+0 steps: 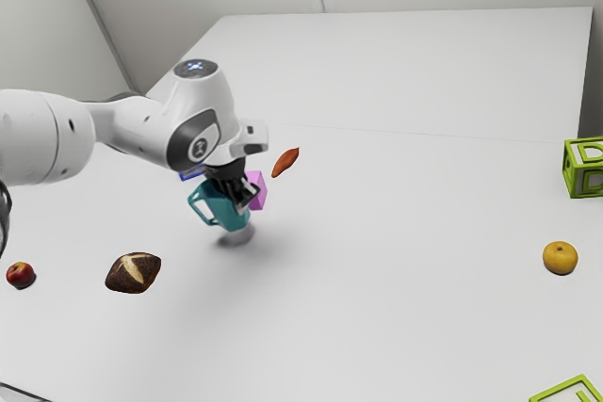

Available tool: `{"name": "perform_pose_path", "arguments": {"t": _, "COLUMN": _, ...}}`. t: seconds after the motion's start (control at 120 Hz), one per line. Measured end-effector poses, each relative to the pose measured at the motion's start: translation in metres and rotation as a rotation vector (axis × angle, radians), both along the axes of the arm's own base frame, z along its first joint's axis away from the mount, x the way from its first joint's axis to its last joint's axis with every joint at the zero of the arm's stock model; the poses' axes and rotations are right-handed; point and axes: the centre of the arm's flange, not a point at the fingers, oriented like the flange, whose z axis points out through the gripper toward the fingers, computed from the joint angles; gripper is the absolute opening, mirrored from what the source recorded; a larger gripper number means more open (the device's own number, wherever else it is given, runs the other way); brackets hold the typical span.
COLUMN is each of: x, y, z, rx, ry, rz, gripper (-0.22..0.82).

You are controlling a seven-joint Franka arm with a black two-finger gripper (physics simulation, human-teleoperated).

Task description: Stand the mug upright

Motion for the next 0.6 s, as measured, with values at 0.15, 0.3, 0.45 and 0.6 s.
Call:
{"name": "perform_pose_path", "arguments": {"t": 0.15, "x": 0.009, "y": 0.002, "z": -0.011, "rx": -0.005, "ry": 0.003, "rz": 0.034, "gripper": -0.16}}
{"name": "perform_pose_path", "arguments": {"t": 0.3, "x": 0.016, "y": 0.003, "z": -0.022, "rx": -0.013, "ry": 0.002, "rz": 0.058, "gripper": -0.16}}
{"name": "perform_pose_path", "arguments": {"t": 0.45, "x": 0.019, "y": 0.004, "z": -0.028, "rx": -0.029, "ry": -0.001, "rz": 0.076, "gripper": -0.16}}
{"name": "perform_pose_path", "arguments": {"t": 0.6, "x": 0.02, "y": 0.005, "z": -0.028, "rx": -0.04, "ry": -0.01, "rz": 0.087, "gripper": -0.16}}
